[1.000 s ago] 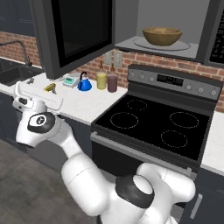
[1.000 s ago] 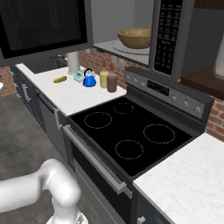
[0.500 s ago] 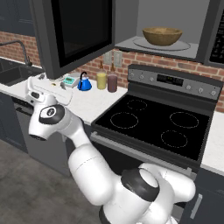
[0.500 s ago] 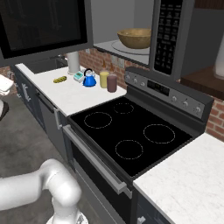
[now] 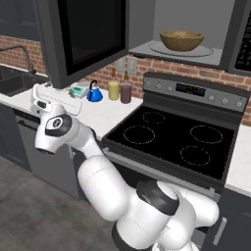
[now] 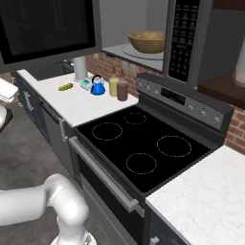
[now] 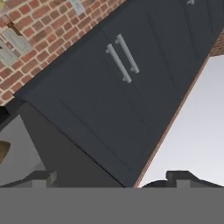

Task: Pick the onion from the sink and place it in the bowl. Then pick the bowl and place it in the microwave. Then close the microwave door and press the start button.

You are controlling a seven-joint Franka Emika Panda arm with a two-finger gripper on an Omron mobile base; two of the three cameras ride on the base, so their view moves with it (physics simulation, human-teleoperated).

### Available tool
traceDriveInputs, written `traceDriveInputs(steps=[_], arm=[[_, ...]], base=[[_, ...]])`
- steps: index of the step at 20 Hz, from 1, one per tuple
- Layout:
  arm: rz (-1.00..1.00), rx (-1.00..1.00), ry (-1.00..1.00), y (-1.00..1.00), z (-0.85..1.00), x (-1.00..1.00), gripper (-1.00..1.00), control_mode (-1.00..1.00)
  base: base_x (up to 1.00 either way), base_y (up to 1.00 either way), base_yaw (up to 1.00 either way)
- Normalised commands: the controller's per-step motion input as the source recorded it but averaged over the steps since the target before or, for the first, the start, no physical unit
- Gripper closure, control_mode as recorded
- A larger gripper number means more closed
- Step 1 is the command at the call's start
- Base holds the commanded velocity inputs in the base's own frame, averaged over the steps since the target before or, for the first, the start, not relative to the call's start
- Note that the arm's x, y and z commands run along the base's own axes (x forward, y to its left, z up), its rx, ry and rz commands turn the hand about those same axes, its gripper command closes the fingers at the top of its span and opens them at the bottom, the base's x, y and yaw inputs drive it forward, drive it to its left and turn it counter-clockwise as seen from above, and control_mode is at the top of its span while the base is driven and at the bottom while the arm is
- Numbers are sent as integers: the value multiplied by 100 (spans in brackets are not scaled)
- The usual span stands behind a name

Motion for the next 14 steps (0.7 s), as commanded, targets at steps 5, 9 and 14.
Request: traceDriveInputs(steps=[5, 9, 14], arm=[[-3, 5, -17, -51, 26, -11, -100, -100], [-3, 10, -16, -68, 45, 0, -100, -100], [-1, 14, -13, -81, 56, 0, -100, -100]], base=[[0, 0, 0], [0, 0, 0], [0, 0, 0]])
